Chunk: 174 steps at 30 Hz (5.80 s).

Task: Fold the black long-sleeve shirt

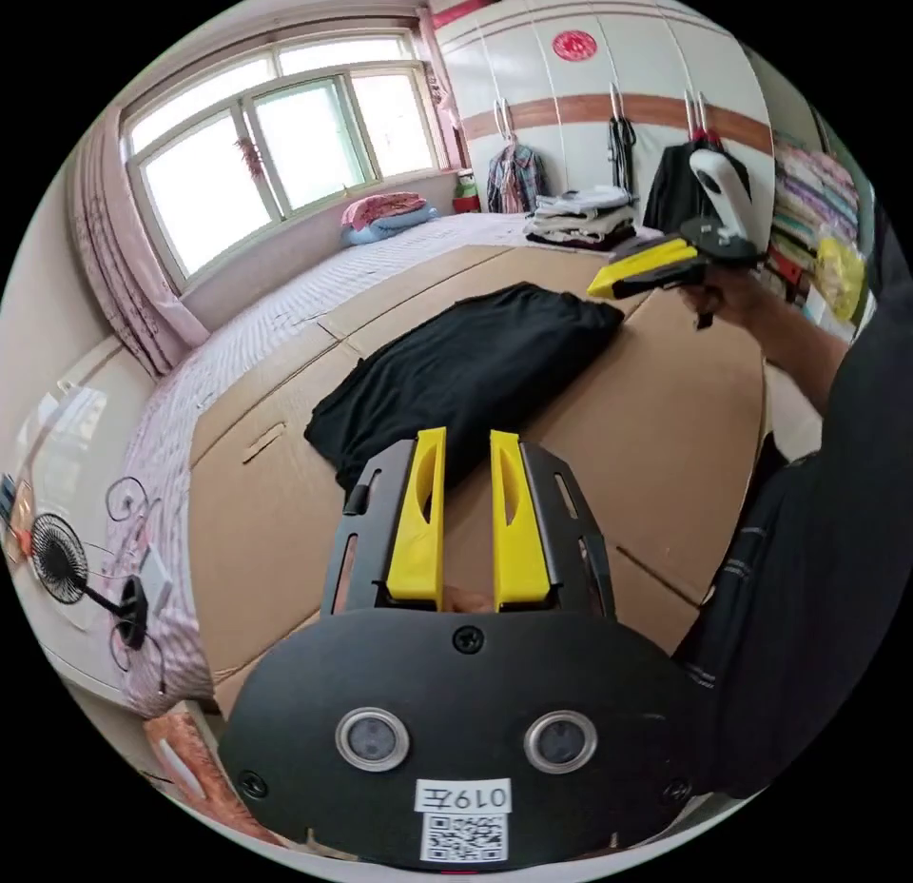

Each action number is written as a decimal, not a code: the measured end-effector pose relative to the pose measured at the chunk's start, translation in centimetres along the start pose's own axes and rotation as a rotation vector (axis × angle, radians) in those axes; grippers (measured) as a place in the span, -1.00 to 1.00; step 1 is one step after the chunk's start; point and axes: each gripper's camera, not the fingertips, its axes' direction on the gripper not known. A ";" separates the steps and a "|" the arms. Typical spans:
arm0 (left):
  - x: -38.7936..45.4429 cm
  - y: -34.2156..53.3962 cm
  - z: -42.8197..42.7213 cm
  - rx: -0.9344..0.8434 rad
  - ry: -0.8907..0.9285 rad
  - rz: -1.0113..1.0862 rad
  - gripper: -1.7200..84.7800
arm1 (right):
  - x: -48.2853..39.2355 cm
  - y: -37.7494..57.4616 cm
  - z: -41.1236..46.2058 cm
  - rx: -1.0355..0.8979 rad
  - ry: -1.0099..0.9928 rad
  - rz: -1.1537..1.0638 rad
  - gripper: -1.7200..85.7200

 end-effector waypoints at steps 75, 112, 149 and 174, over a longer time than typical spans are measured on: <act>-9.9 30.2 -15.2 0.036 0.377 -0.328 -0.75 | 6.4 -55.4 -11.7 -0.108 -0.431 -0.424 -0.80; -23.2 34.0 -12.9 -0.046 0.385 -0.423 -0.91 | 1.6 -69.7 -9.4 -0.270 -0.533 -0.598 -0.80; -40.4 19.1 6.5 -0.121 0.471 -0.816 -0.93 | -21.6 -57.7 -21.5 -0.144 -0.161 -0.505 -0.81; -32.9 10.0 11.0 -0.160 0.238 -0.817 -0.94 | -19.9 -39.1 -26.6 -0.098 -0.227 -0.404 -0.74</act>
